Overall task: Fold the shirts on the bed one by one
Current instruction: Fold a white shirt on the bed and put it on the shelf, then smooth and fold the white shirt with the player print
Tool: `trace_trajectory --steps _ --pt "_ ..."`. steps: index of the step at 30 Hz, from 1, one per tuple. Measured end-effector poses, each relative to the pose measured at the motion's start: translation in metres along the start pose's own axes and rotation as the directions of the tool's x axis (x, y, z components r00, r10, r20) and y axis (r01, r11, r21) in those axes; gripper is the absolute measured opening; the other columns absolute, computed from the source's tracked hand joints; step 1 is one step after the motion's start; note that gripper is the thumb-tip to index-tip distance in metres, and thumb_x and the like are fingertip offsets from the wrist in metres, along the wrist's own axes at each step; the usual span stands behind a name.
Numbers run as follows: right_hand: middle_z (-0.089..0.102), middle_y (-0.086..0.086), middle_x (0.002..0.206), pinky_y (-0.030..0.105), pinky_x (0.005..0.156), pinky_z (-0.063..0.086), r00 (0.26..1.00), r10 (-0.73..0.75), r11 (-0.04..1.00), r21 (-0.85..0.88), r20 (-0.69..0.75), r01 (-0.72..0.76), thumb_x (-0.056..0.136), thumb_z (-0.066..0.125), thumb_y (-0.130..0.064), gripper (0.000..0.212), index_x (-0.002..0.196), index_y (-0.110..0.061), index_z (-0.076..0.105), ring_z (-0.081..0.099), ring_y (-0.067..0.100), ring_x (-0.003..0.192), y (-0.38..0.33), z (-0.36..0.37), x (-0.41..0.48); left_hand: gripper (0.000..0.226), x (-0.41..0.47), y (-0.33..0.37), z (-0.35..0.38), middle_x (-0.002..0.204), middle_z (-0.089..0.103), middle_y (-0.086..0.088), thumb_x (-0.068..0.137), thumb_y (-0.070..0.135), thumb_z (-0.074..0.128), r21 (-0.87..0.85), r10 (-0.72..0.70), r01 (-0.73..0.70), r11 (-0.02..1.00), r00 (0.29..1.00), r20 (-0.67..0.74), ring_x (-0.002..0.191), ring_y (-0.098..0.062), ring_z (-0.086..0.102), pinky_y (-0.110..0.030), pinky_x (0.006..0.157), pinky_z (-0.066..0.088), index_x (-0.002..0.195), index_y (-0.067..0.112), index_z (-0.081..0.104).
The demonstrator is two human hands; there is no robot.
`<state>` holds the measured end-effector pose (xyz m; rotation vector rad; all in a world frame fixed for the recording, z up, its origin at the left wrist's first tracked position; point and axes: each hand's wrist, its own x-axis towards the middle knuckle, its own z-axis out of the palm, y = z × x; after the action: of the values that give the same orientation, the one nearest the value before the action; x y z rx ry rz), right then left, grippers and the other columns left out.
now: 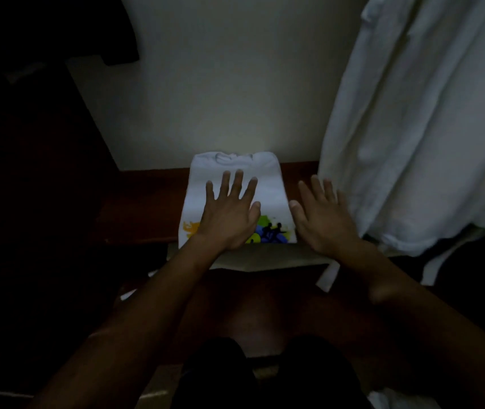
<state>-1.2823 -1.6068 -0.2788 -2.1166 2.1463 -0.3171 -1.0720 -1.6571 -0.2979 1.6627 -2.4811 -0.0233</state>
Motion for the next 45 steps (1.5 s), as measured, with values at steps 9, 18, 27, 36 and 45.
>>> trace_trajectory --steps 9,18,27,36,45 --pt "0.010 0.013 0.173 0.052 0.128 0.004 0.984 0.175 0.983 0.047 0.041 -0.177 0.102 0.007 -0.054 0.074 0.164 -0.017 0.022 0.001 0.031 0.160 0.001 -0.142 -0.100 0.072 -0.032 0.084 -0.132 0.175 -0.001 -0.011 0.102 0.054 0.009 0.004 0.205 -0.205 0.979 0.978 0.039 0.161 -0.033 -0.004 -0.065 0.126 0.006 0.167 0.023 0.011" --pt "0.005 0.015 0.173 0.055 0.128 0.001 0.858 0.514 0.857 -0.040 -0.008 -0.514 0.104 0.011 -0.055 0.073 0.165 -0.016 0.017 -0.002 0.034 0.159 0.003 -0.344 -0.223 0.067 -0.059 0.206 -0.315 0.171 0.021 -0.017 0.105 0.048 0.021 -0.106 0.525 -0.517 0.850 0.848 0.071 0.158 -0.040 0.016 -0.067 0.122 0.018 0.164 0.018 0.029" --pt "-0.010 0.011 0.172 0.052 0.127 -0.009 0.525 0.832 0.525 -0.050 -0.182 -0.850 0.106 0.008 -0.055 0.070 0.166 -0.020 0.002 -0.016 0.030 0.158 -0.016 -0.462 -0.421 0.067 -0.150 0.343 -0.418 0.174 -0.001 -0.013 0.108 0.053 0.015 -0.176 0.879 -0.863 0.473 0.475 0.036 0.161 -0.036 -0.001 -0.064 0.125 0.011 0.168 0.023 0.006" --pt "0.000 0.012 0.173 0.057 0.127 0.002 -0.116 0.953 -0.091 0.098 -0.279 -0.991 0.103 0.008 -0.056 0.072 0.166 -0.021 0.012 -0.005 0.034 0.159 -0.145 -0.480 -0.682 0.068 -0.370 0.466 -0.472 0.174 0.008 -0.015 0.107 0.055 0.014 -0.187 0.992 -0.974 -0.125 -0.123 -0.026 0.160 -0.040 0.008 -0.067 0.123 0.019 0.166 0.022 0.016" --pt "-0.011 0.009 0.173 0.055 0.128 -0.004 -0.687 0.681 -0.635 0.261 -0.255 -0.727 0.099 -0.005 -0.060 0.078 0.166 -0.022 0.004 -0.017 0.030 0.158 -0.387 -0.450 -0.925 0.065 -0.709 0.456 -0.533 0.173 0.015 -0.012 0.108 0.052 0.019 -0.252 0.746 -0.703 -0.665 -0.635 -0.200 0.159 -0.037 0.013 -0.065 0.125 0.016 0.165 0.024 0.023"
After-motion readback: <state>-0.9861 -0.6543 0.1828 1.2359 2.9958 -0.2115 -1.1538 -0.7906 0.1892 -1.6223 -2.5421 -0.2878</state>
